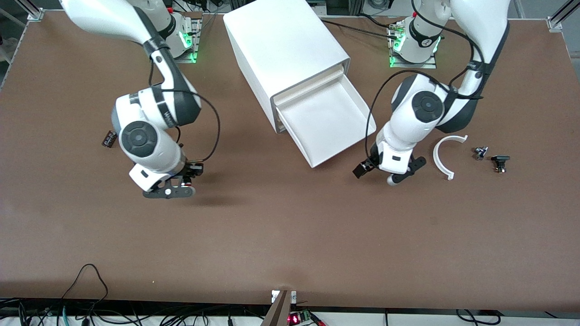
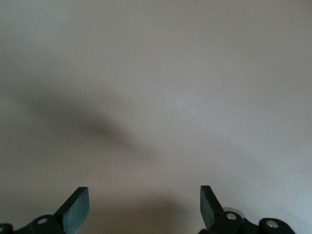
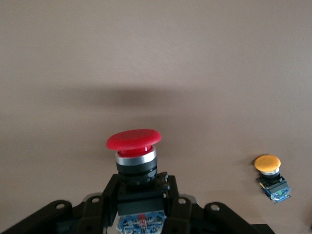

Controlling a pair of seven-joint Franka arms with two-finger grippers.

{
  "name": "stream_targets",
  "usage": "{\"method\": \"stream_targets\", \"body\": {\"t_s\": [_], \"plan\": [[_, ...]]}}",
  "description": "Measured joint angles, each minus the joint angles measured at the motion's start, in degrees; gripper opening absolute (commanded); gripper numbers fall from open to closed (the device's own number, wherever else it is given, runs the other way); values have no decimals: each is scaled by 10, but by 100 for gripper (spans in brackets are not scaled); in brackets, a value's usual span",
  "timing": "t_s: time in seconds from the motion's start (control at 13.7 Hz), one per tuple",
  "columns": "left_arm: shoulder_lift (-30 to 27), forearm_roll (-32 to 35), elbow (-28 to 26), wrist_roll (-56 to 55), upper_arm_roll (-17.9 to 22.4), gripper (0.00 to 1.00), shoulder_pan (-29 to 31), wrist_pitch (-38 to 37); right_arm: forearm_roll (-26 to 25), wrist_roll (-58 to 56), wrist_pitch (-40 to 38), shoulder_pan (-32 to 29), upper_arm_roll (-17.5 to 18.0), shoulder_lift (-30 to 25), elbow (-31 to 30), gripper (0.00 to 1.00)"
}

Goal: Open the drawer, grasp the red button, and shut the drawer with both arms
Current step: 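Push the drawer shut with the left gripper while the right gripper carries the button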

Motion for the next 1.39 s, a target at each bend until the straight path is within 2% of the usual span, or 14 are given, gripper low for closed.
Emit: {"method": "stream_targets", "body": {"t_s": [0.15,0.44,0.66,0.73,0.8,0.88,1.17,1.24,1.39], "plan": [[11,0,-4,-35,0,100,-20,11,3,0,54,-15,0,-8,-59,31],[12,0,-28,-50,-2,100,-51,17,3,-1,216,-29,0,-8,-188,31],[-3,2,-53,-49,-21,100,-64,18,3,-27,272,-43,-2,-8,-241,32],[-13,2,-67,-49,-38,100,-66,18,3,-38,280,-50,-4,-9,-249,37],[-23,2,-82,-51,-58,100,-67,18,3,-47,288,-56,-5,-8,-255,56],[-31,2,-96,-52,-75,100,-70,18,3,-52,292,-61,-5,-8,-260,100],[-43,2,-127,-54,-125,100,-76,18,4,-52,287,-65,-5,-10,-259,100],[-43,2,-129,-54,-134,100,-76,18,5,-52,267,-65,-5,-14,-248,100],[-43,2,-131,-54,-149,100,-76,18,6,-52,176,-65,-5,-33,-199,100]]}}
